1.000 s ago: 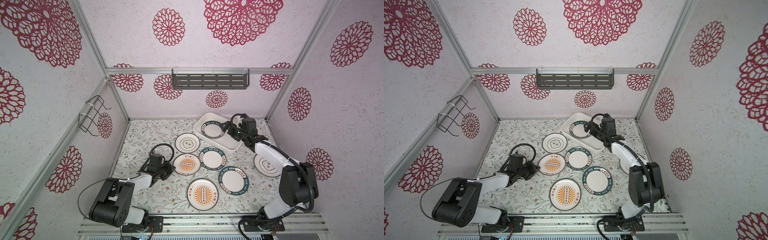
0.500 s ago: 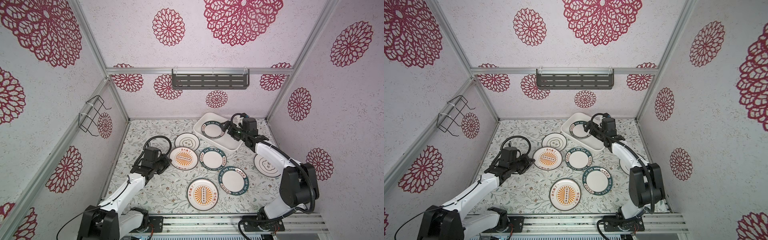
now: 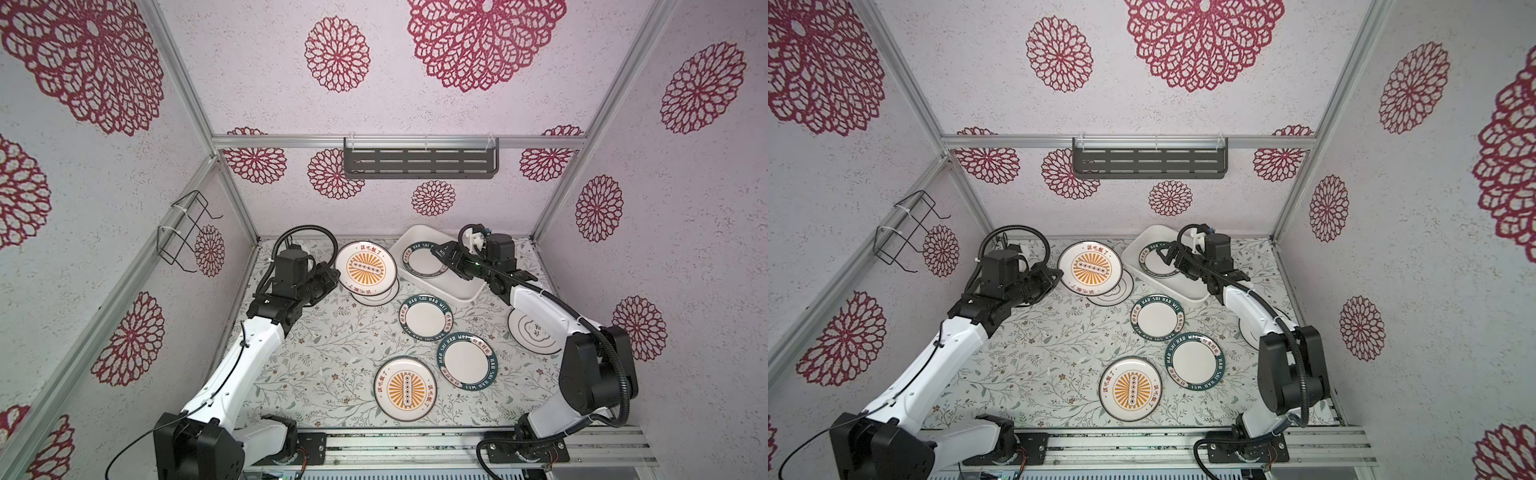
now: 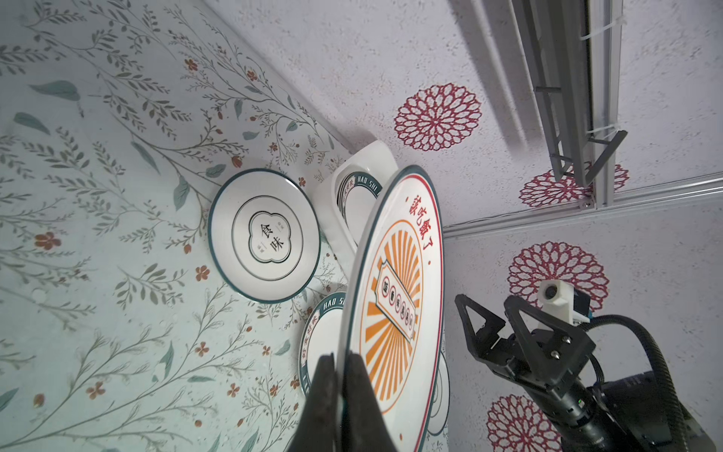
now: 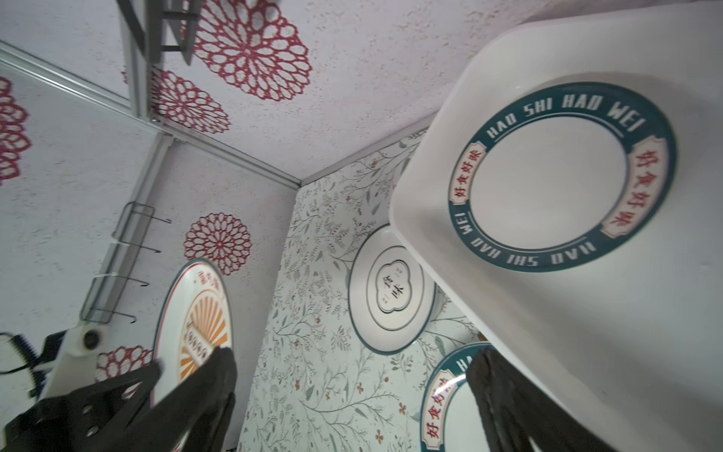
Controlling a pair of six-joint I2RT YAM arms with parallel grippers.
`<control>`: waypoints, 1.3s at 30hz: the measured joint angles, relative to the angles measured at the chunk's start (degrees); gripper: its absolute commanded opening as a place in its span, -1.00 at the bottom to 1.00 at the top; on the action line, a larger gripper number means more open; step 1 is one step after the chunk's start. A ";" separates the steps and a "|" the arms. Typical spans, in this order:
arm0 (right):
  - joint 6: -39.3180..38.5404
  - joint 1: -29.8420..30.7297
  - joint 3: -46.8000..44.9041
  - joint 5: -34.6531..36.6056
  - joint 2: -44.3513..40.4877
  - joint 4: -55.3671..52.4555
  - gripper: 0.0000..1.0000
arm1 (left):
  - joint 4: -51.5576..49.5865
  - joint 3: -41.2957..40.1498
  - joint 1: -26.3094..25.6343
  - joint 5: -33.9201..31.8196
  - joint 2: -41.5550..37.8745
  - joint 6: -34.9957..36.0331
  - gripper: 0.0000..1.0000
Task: Place the plates into the plastic bin on the countertop
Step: Place the plate in the plastic bin.
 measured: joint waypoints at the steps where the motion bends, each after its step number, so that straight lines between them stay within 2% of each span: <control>1: 1.07 0.02 -0.50 -1.46 0.00 1.86 0.85 | 0.39 1.22 -0.15 0.17 1.62 0.15 -0.92; 5: 6.08 0.37 -3.02 -6.25 0.35 8.57 0.73 | 2.75 6.19 -1.36 1.86 8.68 0.26 -0.92; 9: 8.70 1.27 -3.50 -7.98 1.60 11.34 0.66 | 4.66 10.14 -3.02 3.50 14.03 0.26 -0.92; 18: 10.34 3.23 -2.67 -9.14 3.82 11.89 0.31 | 8.15 12.66 -6.56 5.86 18.53 -0.87 -0.91; 23: 11.15 3.45 -2.64 -9.16 4.20 11.82 -0.16 | 9.40 12.70 -7.54 6.16 19.26 -1.77 -0.89; 27: 12.26 3.45 -2.73 -9.09 4.20 12.44 -0.61 | 10.10 12.70 -7.80 6.38 19.41 -2.08 -0.79; 30: 13.38 3.50 -2.82 -8.79 4.22 12.74 -0.86 | 10.54 12.70 -7.89 6.47 19.41 -2.43 -0.58; 32: 14.08 3.50 -2.75 -9.27 4.33 14.05 -1.00 | 10.19 12.70 -7.85 6.16 19.52 -2.38 -0.23; 33: 14.19 3.50 -2.75 -8.68 4.33 14.05 -1.00 | 10.34 12.72 -7.82 6.27 19.67 -2.40 -0.11; 35: 14.51 3.50 -2.82 -8.04 4.57 13.49 -1.00 | 10.97 12.92 -7.96 6.29 19.71 -2.25 0.29; 39: 14.62 3.43 -2.84 -6.32 4.94 11.47 -1.00 | 11.08 13.33 -8.17 5.77 19.63 -1.62 0.78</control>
